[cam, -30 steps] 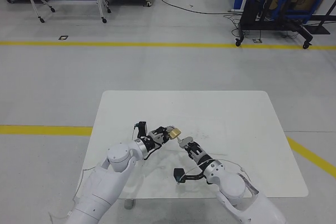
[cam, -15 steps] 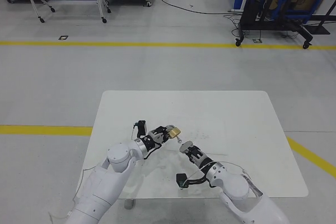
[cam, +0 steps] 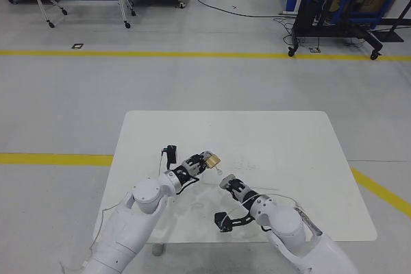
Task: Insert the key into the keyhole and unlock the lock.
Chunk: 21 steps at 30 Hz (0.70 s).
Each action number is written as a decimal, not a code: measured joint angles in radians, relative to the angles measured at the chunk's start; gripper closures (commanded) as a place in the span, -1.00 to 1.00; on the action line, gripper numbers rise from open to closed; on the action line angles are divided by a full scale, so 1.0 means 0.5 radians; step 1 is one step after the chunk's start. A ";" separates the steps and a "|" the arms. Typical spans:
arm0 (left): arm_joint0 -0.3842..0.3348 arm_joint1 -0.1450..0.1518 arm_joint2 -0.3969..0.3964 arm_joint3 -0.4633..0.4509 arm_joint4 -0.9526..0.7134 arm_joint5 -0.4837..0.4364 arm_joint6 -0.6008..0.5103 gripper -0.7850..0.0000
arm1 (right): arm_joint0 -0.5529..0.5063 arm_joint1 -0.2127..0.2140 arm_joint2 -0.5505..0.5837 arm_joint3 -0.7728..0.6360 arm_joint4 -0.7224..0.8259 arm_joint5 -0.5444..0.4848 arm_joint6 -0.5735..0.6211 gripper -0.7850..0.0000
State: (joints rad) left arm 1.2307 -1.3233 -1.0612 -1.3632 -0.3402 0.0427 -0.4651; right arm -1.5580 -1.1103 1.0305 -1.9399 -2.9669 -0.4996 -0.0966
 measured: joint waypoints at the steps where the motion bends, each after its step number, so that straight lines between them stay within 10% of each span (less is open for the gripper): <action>1: 0.003 0.000 0.001 -0.003 0.005 -0.003 0.004 1.00 | 0.011 -0.003 -0.011 -0.004 0.004 -0.028 0.007 1.00; 21: 0.009 0.001 0.012 -0.025 0.118 -0.050 0.000 1.00 | 0.222 -0.047 -0.135 0.048 0.092 -0.340 0.100 1.00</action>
State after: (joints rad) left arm 1.2352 -1.3228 -1.0553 -1.3759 -0.2811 0.0178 -0.4650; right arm -1.4472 -1.1339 0.9632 -1.9158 -2.9211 -0.6696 -0.0467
